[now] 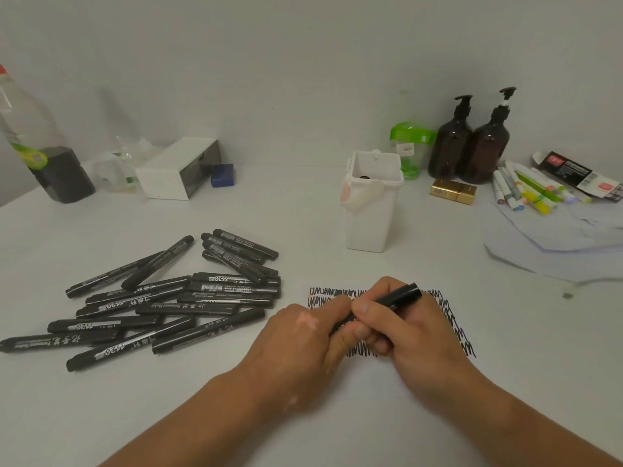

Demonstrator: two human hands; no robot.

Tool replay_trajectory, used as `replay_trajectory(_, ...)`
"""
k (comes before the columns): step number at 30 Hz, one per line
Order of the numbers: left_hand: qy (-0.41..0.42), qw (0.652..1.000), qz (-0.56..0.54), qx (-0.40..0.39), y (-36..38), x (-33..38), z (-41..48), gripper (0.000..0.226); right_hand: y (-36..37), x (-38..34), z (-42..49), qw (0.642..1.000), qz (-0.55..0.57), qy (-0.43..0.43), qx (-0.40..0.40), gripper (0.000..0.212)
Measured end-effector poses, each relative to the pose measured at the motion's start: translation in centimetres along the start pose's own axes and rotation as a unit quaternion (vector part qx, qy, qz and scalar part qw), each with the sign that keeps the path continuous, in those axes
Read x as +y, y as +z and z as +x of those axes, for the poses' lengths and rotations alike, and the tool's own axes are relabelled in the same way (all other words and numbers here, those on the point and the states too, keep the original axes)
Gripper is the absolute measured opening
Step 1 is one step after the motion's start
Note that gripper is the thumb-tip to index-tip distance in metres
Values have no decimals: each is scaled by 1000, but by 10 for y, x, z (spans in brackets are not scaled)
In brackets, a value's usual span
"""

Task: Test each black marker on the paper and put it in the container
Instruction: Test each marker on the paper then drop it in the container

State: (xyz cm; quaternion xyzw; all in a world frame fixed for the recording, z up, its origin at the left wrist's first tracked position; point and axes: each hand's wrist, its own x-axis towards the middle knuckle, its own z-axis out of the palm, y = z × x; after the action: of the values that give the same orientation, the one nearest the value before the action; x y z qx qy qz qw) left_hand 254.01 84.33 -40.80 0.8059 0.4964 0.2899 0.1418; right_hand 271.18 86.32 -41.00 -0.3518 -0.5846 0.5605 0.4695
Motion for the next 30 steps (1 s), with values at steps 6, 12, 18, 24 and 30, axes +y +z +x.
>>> replay_trajectory(6,-7,999,32,-2,-8,-6,2,52,-8,-3,8,992,66,7,107,15)
replay_trajectory(12,-5,988,68,-137,-31,-35,-4,68,-33,-2,15,968,144,37,200,24)
replay_trajectory(18,0,985,99,-144,-18,-27,-4,82,-45,-5,15,981,111,26,156,16)
replay_trajectory(24,2,991,96,-92,-4,-23,1,81,-26,3,8,999,21,43,23,28)
replay_trajectory(30,0,987,110,-113,-9,-36,-3,84,-16,3,1,983,-176,40,26,19)
